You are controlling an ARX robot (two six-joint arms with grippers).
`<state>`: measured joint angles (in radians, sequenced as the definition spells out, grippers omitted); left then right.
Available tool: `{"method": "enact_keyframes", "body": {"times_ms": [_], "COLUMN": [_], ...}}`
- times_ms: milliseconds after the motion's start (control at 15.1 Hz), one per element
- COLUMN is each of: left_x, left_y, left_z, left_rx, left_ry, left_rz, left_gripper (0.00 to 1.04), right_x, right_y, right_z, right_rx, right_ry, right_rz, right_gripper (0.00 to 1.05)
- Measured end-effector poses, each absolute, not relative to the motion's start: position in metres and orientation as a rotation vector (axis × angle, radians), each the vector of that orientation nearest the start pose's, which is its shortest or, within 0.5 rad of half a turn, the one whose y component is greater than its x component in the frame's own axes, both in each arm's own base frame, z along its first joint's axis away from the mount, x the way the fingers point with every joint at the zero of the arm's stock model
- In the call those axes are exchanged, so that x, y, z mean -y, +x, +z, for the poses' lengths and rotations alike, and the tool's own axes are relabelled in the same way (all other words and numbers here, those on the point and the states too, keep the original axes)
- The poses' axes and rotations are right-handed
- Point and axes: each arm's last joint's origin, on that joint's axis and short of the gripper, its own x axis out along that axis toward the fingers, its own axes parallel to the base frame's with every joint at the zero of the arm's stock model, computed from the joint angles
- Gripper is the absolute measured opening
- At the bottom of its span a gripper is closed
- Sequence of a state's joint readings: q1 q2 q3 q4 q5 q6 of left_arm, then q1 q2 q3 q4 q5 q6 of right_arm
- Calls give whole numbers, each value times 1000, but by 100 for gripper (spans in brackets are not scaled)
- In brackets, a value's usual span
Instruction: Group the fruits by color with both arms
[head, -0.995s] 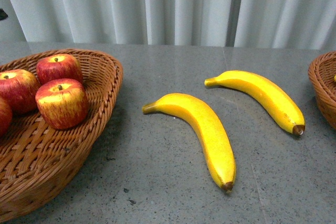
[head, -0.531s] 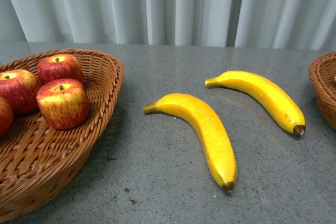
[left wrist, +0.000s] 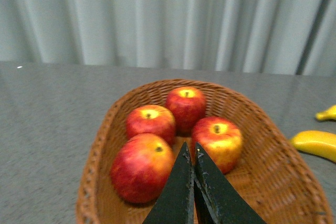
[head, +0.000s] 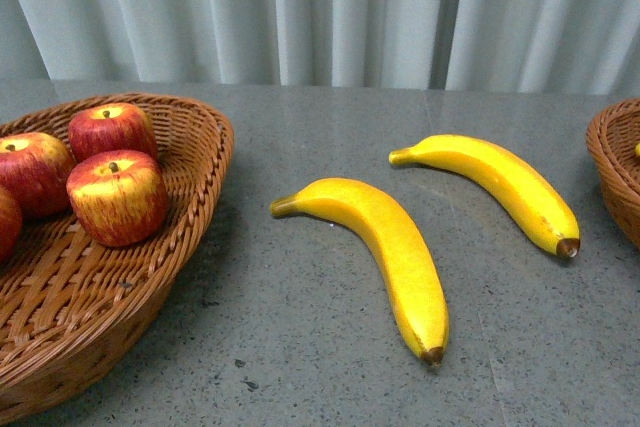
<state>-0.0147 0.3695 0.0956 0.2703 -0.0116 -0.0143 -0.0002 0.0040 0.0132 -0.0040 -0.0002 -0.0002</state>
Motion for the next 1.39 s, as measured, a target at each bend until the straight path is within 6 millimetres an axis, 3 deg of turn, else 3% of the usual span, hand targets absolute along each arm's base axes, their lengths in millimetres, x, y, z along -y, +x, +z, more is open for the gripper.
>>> {"method": "enact_keyframes", "body": {"times_ms": [597, 1128, 1194, 1393], "left_x": [0, 0, 0, 0], "left_y": [110, 97, 97, 97], "left_z": [170, 167, 167, 167], "left_rx": [3, -1, 0, 0], "left_ry": [-14, -11, -11, -11], "left_rz": [-1, 0, 0, 0], "left_gripper": [1, 1, 6, 53], "right_x": [0, 0, 0, 0], "right_y": [97, 97, 97, 97], "right_z": [167, 167, 167, 167], "right_rx": [4, 5, 5, 5], "right_ry": [0, 0, 0, 0], "right_rz": [-1, 0, 0, 0], "right_gripper": [98, 98, 98, 98]}}
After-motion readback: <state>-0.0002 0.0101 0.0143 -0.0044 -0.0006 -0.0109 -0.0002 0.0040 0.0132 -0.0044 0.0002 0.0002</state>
